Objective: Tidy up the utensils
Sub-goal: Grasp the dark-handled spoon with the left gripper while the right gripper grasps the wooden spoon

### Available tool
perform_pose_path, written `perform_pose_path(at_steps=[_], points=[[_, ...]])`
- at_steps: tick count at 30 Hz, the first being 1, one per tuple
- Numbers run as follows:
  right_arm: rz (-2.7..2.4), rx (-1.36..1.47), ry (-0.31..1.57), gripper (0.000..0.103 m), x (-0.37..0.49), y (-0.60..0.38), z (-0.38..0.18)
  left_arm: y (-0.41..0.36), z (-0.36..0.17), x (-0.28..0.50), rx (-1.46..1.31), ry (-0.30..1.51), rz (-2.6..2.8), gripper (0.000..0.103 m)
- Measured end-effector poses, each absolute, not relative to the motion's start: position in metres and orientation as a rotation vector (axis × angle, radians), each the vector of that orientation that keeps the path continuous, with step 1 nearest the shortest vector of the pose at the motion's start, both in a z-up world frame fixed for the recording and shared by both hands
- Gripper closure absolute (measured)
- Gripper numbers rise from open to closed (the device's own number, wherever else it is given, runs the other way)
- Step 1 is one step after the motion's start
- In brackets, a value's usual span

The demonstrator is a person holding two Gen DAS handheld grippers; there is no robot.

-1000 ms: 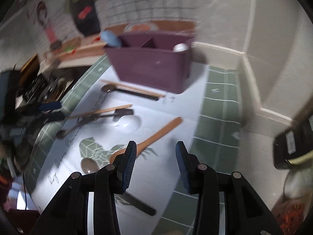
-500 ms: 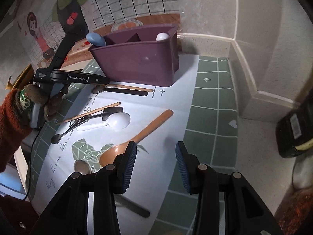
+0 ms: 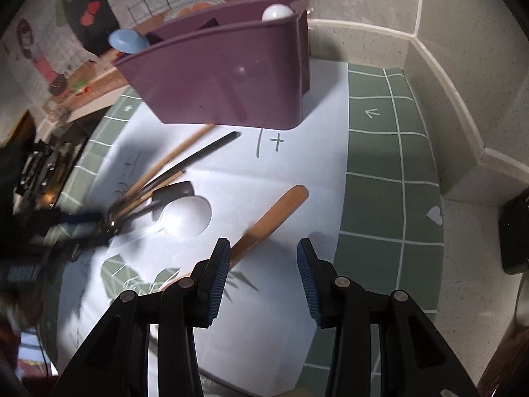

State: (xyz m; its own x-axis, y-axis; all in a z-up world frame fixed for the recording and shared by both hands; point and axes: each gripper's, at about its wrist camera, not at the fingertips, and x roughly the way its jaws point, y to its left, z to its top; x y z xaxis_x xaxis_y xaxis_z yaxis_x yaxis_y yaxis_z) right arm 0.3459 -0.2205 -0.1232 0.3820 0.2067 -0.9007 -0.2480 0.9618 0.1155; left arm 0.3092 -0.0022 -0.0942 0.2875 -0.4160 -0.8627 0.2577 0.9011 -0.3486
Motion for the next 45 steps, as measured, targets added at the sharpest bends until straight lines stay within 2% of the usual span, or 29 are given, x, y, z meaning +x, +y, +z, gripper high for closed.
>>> perform_pose_path(at_steps=[7, 10, 16, 23, 27, 32, 35, 37, 39, 41, 43, 45], points=[[0.275, -0.165, 1.145, 0.061, 0.355, -0.191, -0.125, -0.003, -0.084, 0.268, -0.176, 1.141, -0.393, 0.053], [0.282, -0.254, 1.128, 0.063, 0.348, -0.183, -0.127, -0.005, -0.071, 0.276, -0.148, 1.081, -0.343, 0.053], [0.261, -0.236, 1.118, 0.065, 0.319, -0.213, -0.126, -0.018, -0.063, 0.305, -0.123, 1.056, -0.354, 0.053], [0.202, -0.153, 1.114, 0.062, 0.299, -0.253, -0.123, -0.071, -0.073, 0.358, -0.001, 1.114, -0.442, 0.079], [0.218, -0.131, 1.105, 0.051, 0.293, -0.257, -0.123, -0.088, -0.082, 0.382, 0.089, 1.144, -0.411, 0.081], [0.258, -0.146, 1.118, 0.025, 0.292, -0.245, -0.126, -0.090, -0.090, 0.396, 0.137, 1.173, -0.371, 0.081], [0.279, -0.087, 1.118, 0.015, 0.293, -0.247, -0.127, -0.088, -0.091, 0.398, 0.137, 1.179, -0.363, 0.081], [0.279, -0.034, 1.115, 0.014, 0.294, -0.252, -0.126, -0.086, -0.090, 0.398, 0.137, 1.178, -0.355, 0.082], [0.272, -0.014, 1.122, 0.013, 0.293, -0.252, -0.125, -0.082, -0.090, 0.396, 0.130, 1.177, -0.350, 0.088], [0.283, -0.019, 1.135, 0.008, 0.294, -0.249, -0.125, -0.079, -0.091, 0.392, 0.117, 1.184, -0.339, 0.090], [0.301, -0.055, 1.147, 0.008, 0.294, -0.247, -0.125, -0.070, -0.091, 0.381, 0.098, 1.190, -0.328, 0.090], [0.286, -0.014, 1.137, 0.013, 0.295, -0.252, -0.123, -0.059, -0.091, 0.367, 0.077, 1.202, -0.320, 0.090]])
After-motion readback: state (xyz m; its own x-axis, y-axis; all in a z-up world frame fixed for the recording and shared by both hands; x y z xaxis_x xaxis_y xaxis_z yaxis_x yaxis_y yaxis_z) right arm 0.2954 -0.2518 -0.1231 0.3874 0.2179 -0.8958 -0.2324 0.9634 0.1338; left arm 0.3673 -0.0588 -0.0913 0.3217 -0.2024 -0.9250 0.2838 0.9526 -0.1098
